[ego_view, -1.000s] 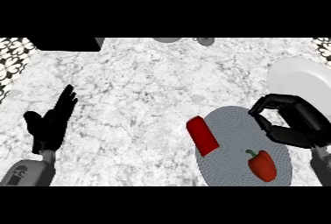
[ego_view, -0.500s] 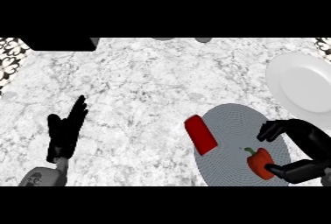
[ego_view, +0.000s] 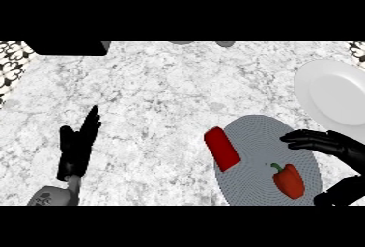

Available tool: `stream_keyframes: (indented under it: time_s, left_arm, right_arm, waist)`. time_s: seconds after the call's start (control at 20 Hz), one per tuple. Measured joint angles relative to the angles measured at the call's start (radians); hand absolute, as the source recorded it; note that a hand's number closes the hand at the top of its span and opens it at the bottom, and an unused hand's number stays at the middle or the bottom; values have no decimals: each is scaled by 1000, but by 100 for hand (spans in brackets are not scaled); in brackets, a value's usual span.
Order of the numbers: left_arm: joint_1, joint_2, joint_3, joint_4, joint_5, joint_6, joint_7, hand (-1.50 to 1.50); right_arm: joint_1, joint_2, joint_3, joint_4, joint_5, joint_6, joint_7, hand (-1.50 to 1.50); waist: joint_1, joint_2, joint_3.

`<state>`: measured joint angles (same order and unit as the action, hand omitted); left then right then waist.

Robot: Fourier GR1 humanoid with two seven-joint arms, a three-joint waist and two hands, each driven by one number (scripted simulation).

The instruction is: Pick the bell pepper from the placemat and place it in the plate

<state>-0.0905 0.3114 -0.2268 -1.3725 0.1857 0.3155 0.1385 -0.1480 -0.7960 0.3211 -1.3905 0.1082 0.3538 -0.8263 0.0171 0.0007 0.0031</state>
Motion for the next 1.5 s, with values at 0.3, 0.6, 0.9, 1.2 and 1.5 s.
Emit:
stream_keyframes:
  time_s: [0.3,0.6,0.9,1.2,1.5]
  left_arm:
    - [15,-12,-11,-32,-29,21,28,0]
    - [5,-26,-3,-29,-46,28,36,0]
    - [35,-23,8,-68,-64,14,53,0]
    - [38,-34,41,-76,-76,-20,58,0]
    - [41,-52,65,-93,-100,-36,80,0]
  right_arm:
    - [-67,-64,43,-26,181,-49,8,-150]
    - [-93,-136,113,-86,320,14,75,-150]
    - [-124,-98,158,-89,444,69,143,-150]
    - [-152,-15,152,-40,546,102,171,-150]
    - [-104,7,131,-62,618,95,154,-150]
  waist:
    - [-7,-1,-2]
    - [-13,-1,-3]
    - [-11,-1,-3]
    - [-11,-1,-3]
    - [-15,-1,-3]
